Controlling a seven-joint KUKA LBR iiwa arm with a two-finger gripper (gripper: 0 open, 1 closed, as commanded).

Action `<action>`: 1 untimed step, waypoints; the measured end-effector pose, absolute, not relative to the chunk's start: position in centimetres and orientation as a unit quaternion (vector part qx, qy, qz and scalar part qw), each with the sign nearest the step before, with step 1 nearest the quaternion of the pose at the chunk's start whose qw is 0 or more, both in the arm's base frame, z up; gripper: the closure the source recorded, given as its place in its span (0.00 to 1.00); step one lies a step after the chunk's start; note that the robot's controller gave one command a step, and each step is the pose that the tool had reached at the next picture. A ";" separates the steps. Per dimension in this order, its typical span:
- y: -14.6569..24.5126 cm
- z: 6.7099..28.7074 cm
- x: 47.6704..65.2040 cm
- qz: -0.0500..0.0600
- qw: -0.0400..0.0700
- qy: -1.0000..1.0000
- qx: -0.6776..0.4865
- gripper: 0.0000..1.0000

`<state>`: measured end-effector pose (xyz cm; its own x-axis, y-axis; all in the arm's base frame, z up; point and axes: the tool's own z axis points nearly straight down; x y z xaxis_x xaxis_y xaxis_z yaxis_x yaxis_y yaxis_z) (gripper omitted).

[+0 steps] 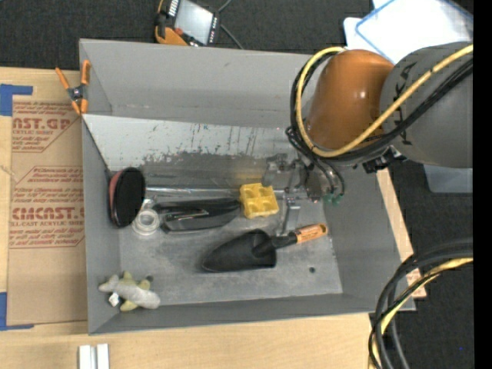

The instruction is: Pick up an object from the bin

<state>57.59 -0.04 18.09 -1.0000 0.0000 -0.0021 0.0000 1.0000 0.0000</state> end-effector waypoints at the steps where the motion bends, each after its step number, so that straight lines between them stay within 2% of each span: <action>1: 0.0 18.1 57.6 0.000 0.001 1.000 0.000 0.00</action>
Offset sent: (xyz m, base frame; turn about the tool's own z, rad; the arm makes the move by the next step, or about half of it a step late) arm -0.0226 0.0362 -0.0554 0.0181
